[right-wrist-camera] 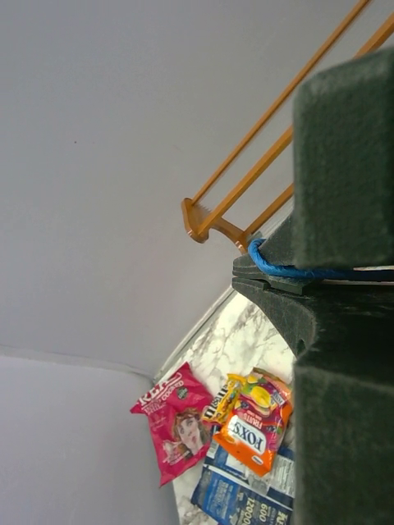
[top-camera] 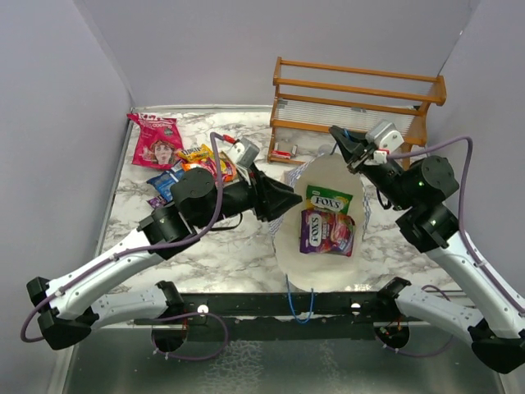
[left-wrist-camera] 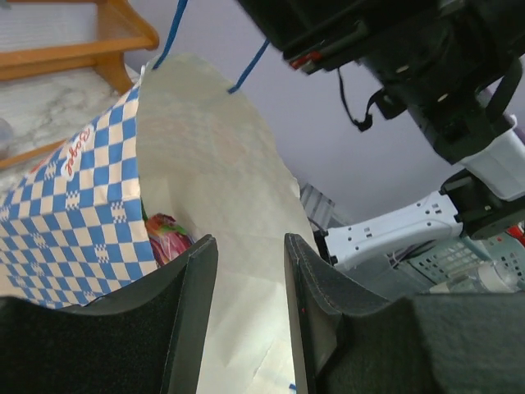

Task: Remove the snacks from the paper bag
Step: Take out the snack from the paper bag.

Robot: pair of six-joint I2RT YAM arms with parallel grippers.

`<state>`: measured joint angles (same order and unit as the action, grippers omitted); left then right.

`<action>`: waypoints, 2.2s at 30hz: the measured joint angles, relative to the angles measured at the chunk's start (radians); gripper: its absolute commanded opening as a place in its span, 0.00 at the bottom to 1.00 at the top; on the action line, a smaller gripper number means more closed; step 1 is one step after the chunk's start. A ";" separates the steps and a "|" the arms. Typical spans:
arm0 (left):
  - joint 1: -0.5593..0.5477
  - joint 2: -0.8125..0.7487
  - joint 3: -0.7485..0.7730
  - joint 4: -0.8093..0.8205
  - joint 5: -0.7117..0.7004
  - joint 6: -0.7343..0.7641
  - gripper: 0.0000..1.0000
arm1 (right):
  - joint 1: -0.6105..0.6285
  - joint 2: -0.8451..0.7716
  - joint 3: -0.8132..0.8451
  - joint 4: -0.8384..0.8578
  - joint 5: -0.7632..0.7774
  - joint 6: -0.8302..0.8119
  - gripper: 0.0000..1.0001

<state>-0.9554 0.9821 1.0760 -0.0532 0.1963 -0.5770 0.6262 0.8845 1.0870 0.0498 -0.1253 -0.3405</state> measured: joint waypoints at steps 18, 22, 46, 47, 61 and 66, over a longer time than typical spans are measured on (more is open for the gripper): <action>-0.254 0.100 0.035 -0.056 -0.356 0.140 0.33 | 0.000 0.086 0.040 0.003 0.140 -0.047 0.02; -0.257 0.180 0.005 -0.061 -0.446 0.165 0.33 | 0.000 0.072 0.040 0.003 0.137 -0.045 0.02; -0.257 0.728 0.115 0.010 -0.502 0.161 0.63 | 0.000 0.053 0.057 -0.031 0.081 0.006 0.02; -0.257 0.741 0.132 0.004 -0.508 0.160 0.67 | 0.000 0.053 0.057 -0.031 0.080 0.006 0.02; -0.205 0.816 0.180 -0.100 -0.566 0.154 0.99 | 0.000 0.053 0.057 -0.049 0.029 0.003 0.02; -0.168 0.826 0.197 -0.109 -0.541 0.178 0.96 | 0.000 0.053 0.057 -0.050 0.002 0.003 0.02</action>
<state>-1.1236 1.8084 1.2732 -0.1619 -0.3450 -0.3992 0.6262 0.9379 1.1442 0.0002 -0.1234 -0.3374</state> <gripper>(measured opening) 0.988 0.023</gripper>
